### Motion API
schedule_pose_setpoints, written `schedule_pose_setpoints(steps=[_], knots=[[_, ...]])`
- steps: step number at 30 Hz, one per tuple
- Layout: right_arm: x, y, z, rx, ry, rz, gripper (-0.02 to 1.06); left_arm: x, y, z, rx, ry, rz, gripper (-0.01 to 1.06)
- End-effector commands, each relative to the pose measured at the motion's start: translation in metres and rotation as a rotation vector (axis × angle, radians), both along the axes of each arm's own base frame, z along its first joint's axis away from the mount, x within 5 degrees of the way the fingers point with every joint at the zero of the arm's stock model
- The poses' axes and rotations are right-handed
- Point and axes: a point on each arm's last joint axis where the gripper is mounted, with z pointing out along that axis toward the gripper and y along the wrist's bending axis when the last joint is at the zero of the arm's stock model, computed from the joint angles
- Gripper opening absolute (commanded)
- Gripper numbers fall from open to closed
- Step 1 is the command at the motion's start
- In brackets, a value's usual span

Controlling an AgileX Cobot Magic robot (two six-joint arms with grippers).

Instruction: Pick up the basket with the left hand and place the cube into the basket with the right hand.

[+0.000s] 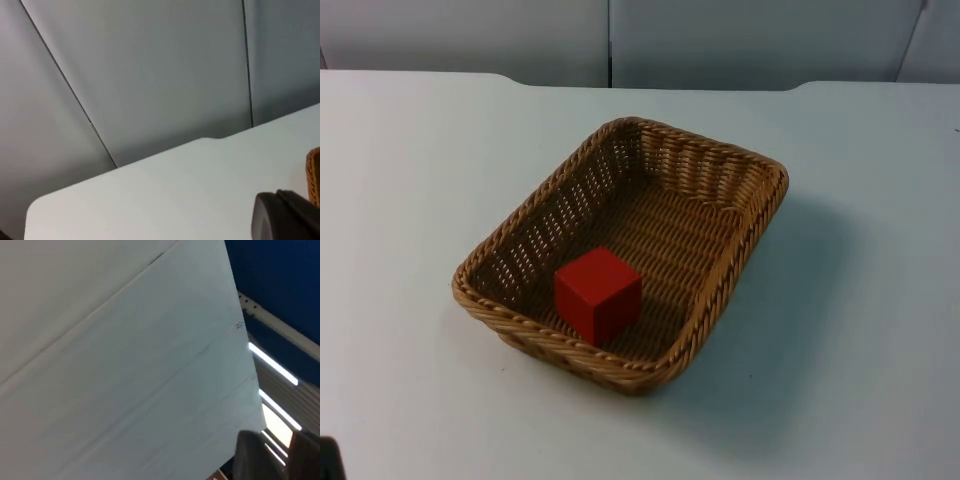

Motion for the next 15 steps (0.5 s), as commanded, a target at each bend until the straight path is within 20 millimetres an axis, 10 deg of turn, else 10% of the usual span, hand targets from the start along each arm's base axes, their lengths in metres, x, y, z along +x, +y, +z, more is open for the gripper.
schedule_pose_setpoints(steps=[1, 11, 15], knots=[[-0.015, -0.012, -0.008, -0.005, -0.036, -0.015, 0.22, -0.004, 0.000, -0.014, -0.022, 0.024, 0.009, 0.00], [-0.040, -0.025, -0.105, 0.457, 0.201, 0.353, 0.22, -0.023, -0.004, -0.062, -0.112, 0.185, -0.021, 0.00], [-0.046, 0.014, -0.147, 0.764, 0.561, 0.701, 0.22, -0.036, -0.006, -0.073, -0.147, 0.228, -0.044, 0.00]])
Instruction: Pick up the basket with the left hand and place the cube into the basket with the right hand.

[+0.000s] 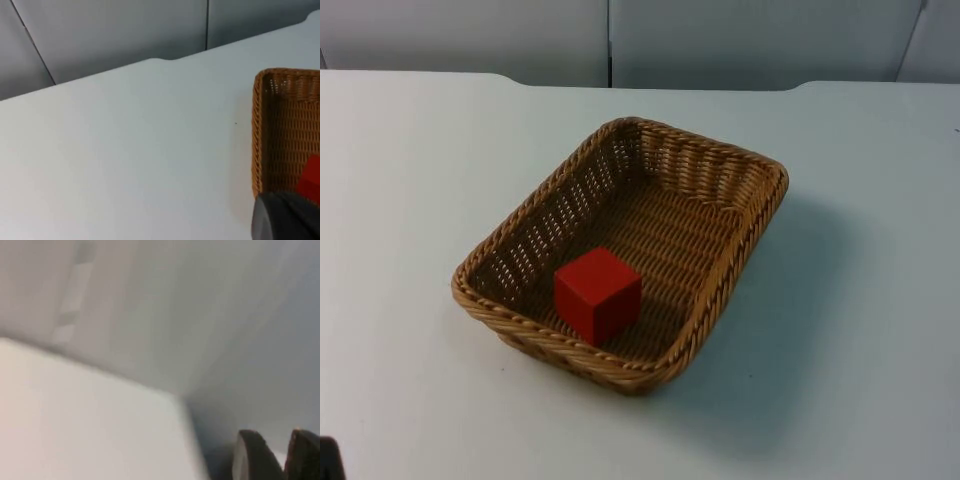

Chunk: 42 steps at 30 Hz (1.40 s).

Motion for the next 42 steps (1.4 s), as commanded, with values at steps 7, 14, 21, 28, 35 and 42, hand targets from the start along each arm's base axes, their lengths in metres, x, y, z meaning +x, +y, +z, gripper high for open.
schedule_pose_setpoints(steps=[7, 14, 21, 28, 35, 42], knots=[[-0.016, 0.072, -0.066, 0.273, 0.427, 0.654, 0.22, -0.026, -0.002, -0.024, -0.058, 0.011, -0.029, 0.00], [-0.019, 0.075, -0.109, 0.278, 0.469, 0.696, 0.22, -0.047, 0.001, -0.047, -0.032, -0.021, -0.037, 0.00], [-0.038, 0.063, -0.129, 0.364, 0.407, 0.716, 0.22, -0.075, 0.005, -0.057, -0.039, -0.127, -0.037, 0.00], [-0.053, 0.049, -0.143, 0.405, 0.364, 0.700, 0.22, -0.096, 0.007, -0.072, -0.044, -0.149, -0.050, 0.00], [-0.049, 0.050, -0.145, 0.414, 0.342, 0.688, 0.22, -0.113, 0.008, -0.078, -0.049, -0.176, -0.060, 0.00], [-0.045, 0.045, -0.146, 0.367, 0.315, 0.638, 0.22, -0.110, 0.007, -0.094, -0.034, -0.077, -0.063, 0.00]])
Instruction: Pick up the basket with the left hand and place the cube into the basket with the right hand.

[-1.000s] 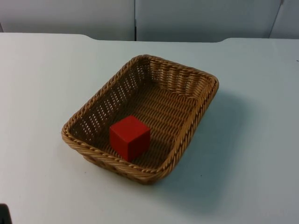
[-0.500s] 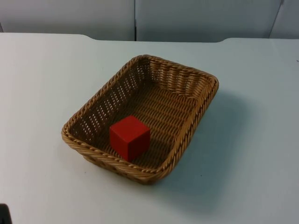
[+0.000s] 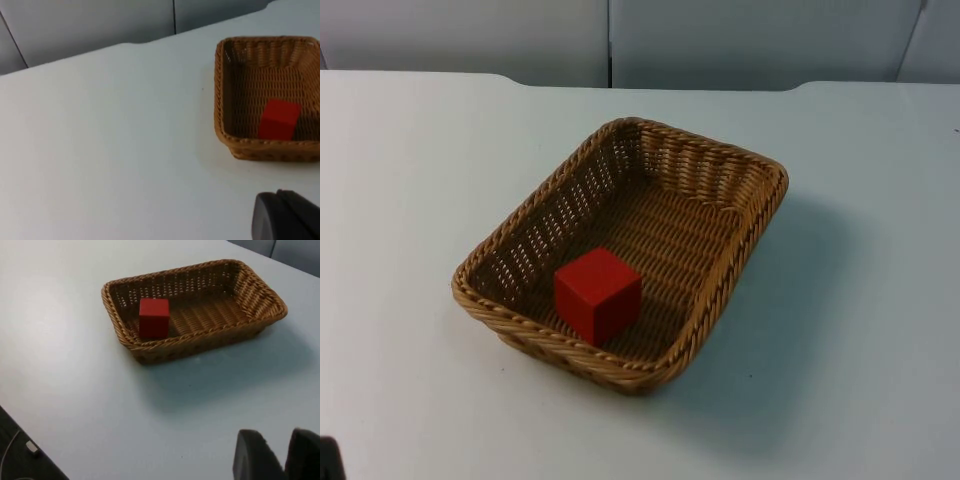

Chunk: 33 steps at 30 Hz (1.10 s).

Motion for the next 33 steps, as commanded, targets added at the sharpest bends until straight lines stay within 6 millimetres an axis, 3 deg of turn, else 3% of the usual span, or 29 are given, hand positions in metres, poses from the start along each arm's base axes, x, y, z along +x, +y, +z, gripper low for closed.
schedule_pose_setpoints(steps=[1, 16, 21, 25, 33], knots=[[0.0024, -0.0014, -0.0012, 0.002, -0.013, -0.031, 0.22, -0.0003, -0.0001, -0.0046, -0.006, 0.025, -0.002, 0.00], [0.0026, -0.0017, -0.0012, 0.013, -0.005, -0.054, 0.22, -0.0001, 0.0005, -0.0046, -0.008, 0.025, 0.007, 0.00], [0.0008, -0.0010, -0.0012, 0.013, -0.006, -0.286, 0.22, -0.0001, 0.0005, -0.0046, -0.008, 0.025, 0.007, 0.00], [-0.0013, 0.0007, -0.0012, 0.012, -0.008, -0.628, 0.22, -0.0001, 0.0005, -0.0046, -0.008, 0.025, 0.007, 0.00], [-0.0022, 0.0020, -0.0011, 0.011, -0.010, -0.820, 0.22, -0.0001, 0.0005, -0.0046, -0.008, 0.025, 0.007, 0.00]])
